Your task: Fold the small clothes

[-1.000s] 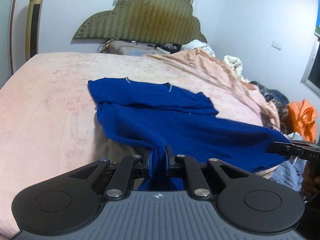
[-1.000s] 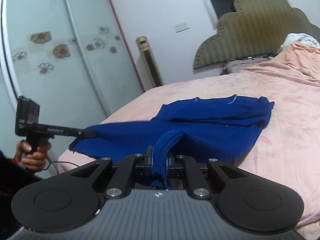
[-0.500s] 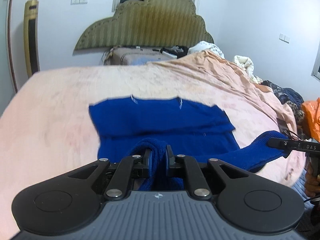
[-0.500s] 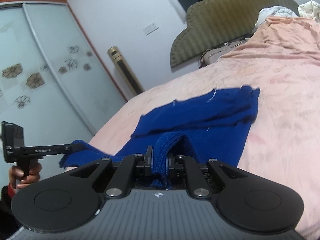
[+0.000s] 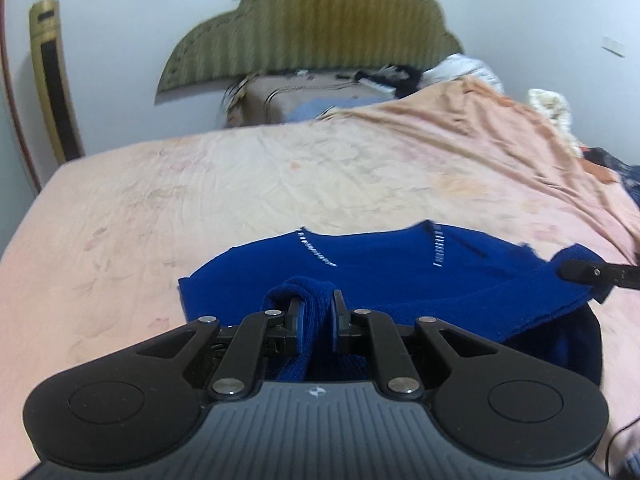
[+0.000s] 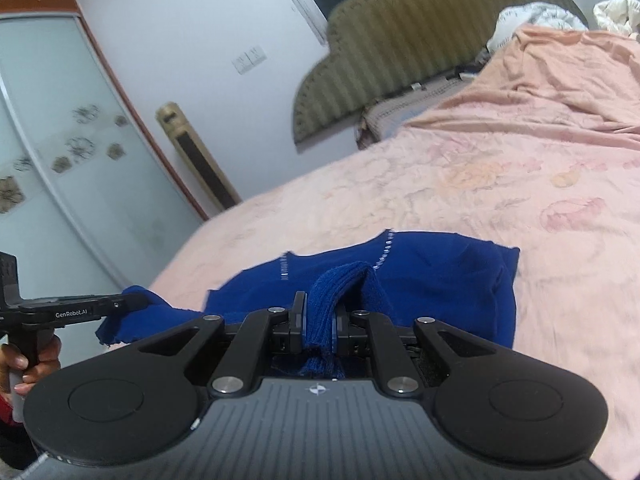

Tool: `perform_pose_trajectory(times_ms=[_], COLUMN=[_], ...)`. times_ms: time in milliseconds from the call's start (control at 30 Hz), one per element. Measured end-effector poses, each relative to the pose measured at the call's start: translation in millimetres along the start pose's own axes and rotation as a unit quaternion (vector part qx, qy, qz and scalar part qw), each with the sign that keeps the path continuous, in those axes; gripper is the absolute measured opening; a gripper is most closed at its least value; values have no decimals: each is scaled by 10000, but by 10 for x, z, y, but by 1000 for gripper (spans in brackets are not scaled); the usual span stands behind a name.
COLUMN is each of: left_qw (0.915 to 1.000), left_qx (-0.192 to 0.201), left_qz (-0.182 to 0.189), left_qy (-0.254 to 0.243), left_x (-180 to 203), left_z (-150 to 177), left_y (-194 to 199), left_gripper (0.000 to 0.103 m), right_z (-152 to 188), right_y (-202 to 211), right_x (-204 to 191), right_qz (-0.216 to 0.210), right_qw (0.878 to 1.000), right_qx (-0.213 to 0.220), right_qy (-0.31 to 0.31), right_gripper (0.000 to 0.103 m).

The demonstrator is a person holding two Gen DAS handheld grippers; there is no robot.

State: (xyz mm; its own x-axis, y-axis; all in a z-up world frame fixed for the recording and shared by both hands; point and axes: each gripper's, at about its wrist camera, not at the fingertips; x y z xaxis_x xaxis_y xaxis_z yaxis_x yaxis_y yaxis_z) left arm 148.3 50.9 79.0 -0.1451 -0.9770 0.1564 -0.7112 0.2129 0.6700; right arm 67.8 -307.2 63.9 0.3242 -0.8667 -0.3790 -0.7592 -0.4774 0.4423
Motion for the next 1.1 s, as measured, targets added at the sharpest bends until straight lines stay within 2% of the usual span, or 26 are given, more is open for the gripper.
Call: perform_pose_trajectory(times_ms=[167,267,300,333,367,400,467,533,600,633,700,767,800,867,900,933,1000,1033,1067,1100], left_qw=[9991,9948,9945,9949,9947,9939,9908,9915,9917,9899,9846,9791,9751,9593,9460,9315,9085,9042,9087,9183], left_qx=[-331,-599,-500,-327,-175,-19,304,512,629,663,600,502,476,471,541,702,1065,1156,1103,997], left_qz=[-257,-784,-863,-888,-941,-1042,-1274,-1190,-1092,-1140,-1196,-938,-698,-173,0,22,-234,-411,-566,-742], left_qy=[9,243,323,362,372,373,340,115,-254,-512,-1123,-1732,-2048,-2781,-3198,-3569,-4035,-4090,-3986,-3758], left_x=[-89,-222,-291,-362,-423,-481,-583,-635,-622,-588,-479,-321,-226,9,151,284,504,576,606,602], left_z=[-126,-173,-176,-172,-165,-159,-142,-69,35,117,293,441,513,656,734,805,886,855,765,644], left_y=[-698,-996,-979,-918,-855,-775,-574,-360,-215,-159,-89,-23,15,87,92,66,-52,-182,-342,-513], left_gripper=[16,33,39,43,57,71,74,74,77,77,77,77,77,77,79,81,84,84,84,84], right_z=[-161,-183,-181,-177,-180,-185,-179,-156,-80,-40,81,157,183,150,135,109,31,-21,-91,-170], right_y=[-633,-1007,-1076,-1082,-1029,-933,-716,-581,-466,-441,-409,-403,-403,-511,-575,-668,-912,-1033,-1144,-1249], right_x=[273,466,520,573,596,593,533,454,380,356,282,223,221,185,155,119,97,117,163,217], right_qz=[220,578,804,1078,1303,1473,1772,1851,1578,1363,1077,677,240,-629,-875,-982,-1032,-878,-649,-351], right_qw=[9990,9959,9943,9920,9898,9881,9837,9821,9863,9890,9892,9907,9936,9914,9889,9870,9833,9844,9865,9896], right_qx=[-349,-601,-585,-488,-330,-108,269,300,156,-11,-416,-659,-739,-936,-986,-1052,-1223,-1243,-1245,-1161], right_qy=[-158,-338,-386,-447,-480,-435,-160,166,448,580,908,975,823,664,679,714,865,884,837,777], right_gripper=[16,34,42,43,43,49,61,68,73,77,78,79,79,78,81,84,84,84,84,84])
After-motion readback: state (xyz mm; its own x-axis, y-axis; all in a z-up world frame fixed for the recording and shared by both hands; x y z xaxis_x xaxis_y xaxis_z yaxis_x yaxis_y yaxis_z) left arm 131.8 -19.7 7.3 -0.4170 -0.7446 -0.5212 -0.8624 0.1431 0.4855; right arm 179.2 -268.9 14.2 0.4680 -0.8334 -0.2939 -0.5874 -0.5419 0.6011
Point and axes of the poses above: each gripper's, at about its wrist camera, not at the fingertips, and y roughly against the way its jaws point, x to its right, z to its underside, and after that the axes turned 9 degrees about y, right-handed
